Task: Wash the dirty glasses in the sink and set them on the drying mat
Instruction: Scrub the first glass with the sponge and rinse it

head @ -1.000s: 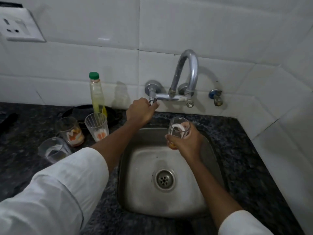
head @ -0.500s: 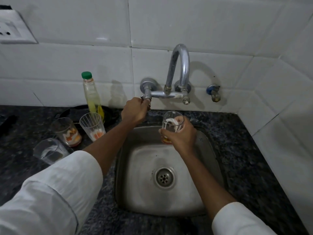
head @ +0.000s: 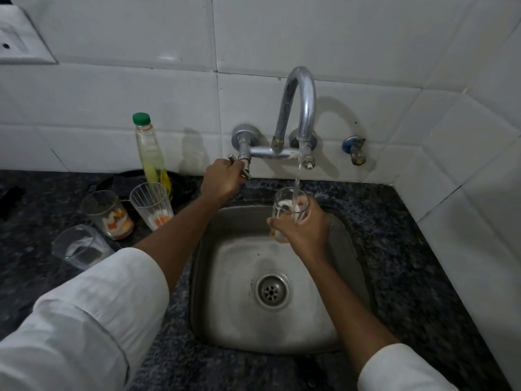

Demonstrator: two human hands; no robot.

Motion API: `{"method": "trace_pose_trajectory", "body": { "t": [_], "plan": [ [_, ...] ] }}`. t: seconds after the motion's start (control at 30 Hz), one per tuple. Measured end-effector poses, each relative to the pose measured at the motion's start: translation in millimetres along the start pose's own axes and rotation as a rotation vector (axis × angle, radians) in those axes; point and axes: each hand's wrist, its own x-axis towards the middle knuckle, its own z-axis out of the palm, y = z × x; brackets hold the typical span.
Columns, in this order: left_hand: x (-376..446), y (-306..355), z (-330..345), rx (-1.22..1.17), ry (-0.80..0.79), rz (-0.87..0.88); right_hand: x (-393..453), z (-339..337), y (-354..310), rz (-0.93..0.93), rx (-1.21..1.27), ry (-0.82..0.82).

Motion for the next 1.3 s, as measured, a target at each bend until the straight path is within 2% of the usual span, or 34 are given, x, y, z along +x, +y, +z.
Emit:
{"method": "trace_pose_trajectory", "body": {
  "t": [0.1, 0.17, 0.27, 0.33, 0.4, 0.47, 0.53, 0.6, 0.63, 0.7, 0.77, 0.8, 0.83, 0.9, 1.0, 1.03, 1.07, 1.1, 1.13, 1.17, 1.2, 1.23, 1.3],
  "plan": [
    [-7, 1, 2, -0.109, -0.005, -0.047, -3, -1, 1, -0.012, -0.024, 0.005],
    [-28, -4, 13, -0.252, -0.059, -0.160, -3, -1, 1, -0.008, -0.025, 0.009],
    [-74, -27, 46, -0.494, -0.331, -0.483, -6, 2, -5, 0.000, -0.027, 0.037],
    [-96, -39, 70, -0.736, -0.470, -0.583, -10, 7, -8, 0.020, -0.026, 0.051],
    [-105, -41, 85, -1.073, -0.466, -0.624, -12, 12, -8, 0.059, 0.008, 0.018],
    [-102, -38, 92, -1.277, -0.426, -0.624, -11, 8, -8, 0.086, 0.001, -0.077],
    [-93, -38, 93, -1.274, -0.383, -0.632, -12, -8, -6, -0.027, -0.129, -0.082],
    [-85, -44, 88, -1.180, -0.382, -0.666, -11, -31, -7, -0.320, -0.254, -0.026],
    [-81, -48, 87, -1.127, -0.391, -0.669, -9, -41, -11, -0.445, -0.318, -0.068],
    [-76, -50, 85, -1.049, -0.442, -0.663, -4, -52, -15, -0.556, -0.458, -0.356],
    [-76, -47, 87, -0.978, -0.488, -0.664, 7, -47, -14, -0.539, -0.710, -0.719],
    [-78, -44, 87, -0.943, -0.502, -0.667, 13, -43, -11, -0.520, -0.845, -0.819],
    [-80, -44, 87, -0.915, -0.509, -0.662, 17, -39, -10, -0.497, -0.928, -0.848],
    [-85, -49, 89, -1.003, -0.500, -0.616, 17, -25, -8, -0.382, -0.830, -0.796],
    [-90, -61, 96, -1.294, -0.422, -0.569, 7, 3, -11, 0.055, -0.154, -0.530],
    [-87, -61, 98, -1.346, -0.405, -0.571, 2, 8, -13, 0.070, -0.076, -0.494],
    [-80, -63, 99, -1.358, -0.411, -0.576, 0, 6, -8, -0.009, -0.150, -0.522],
    [-75, -61, 97, -1.302, -0.419, -0.579, 1, 3, -7, -0.161, -0.358, -0.619],
    [-68, -61, 94, -1.175, -0.425, -0.597, 1, 0, -5, -0.298, -0.683, -0.723],
    [-64, -60, 91, -1.040, -0.430, -0.608, 4, -5, -1, -0.410, -0.942, -0.761],
    [-64, -59, 89, -0.940, -0.440, -0.614, 9, -8, 5, -0.445, -1.044, -0.761],
    [-66, -58, 89, -0.917, -0.452, -0.600, 9, -5, 8, -0.402, -1.002, -0.744],
    [-76, -57, 90, -1.058, -0.430, -0.562, 8, 6, 5, -0.167, -0.541, -0.571]
  ]
}}
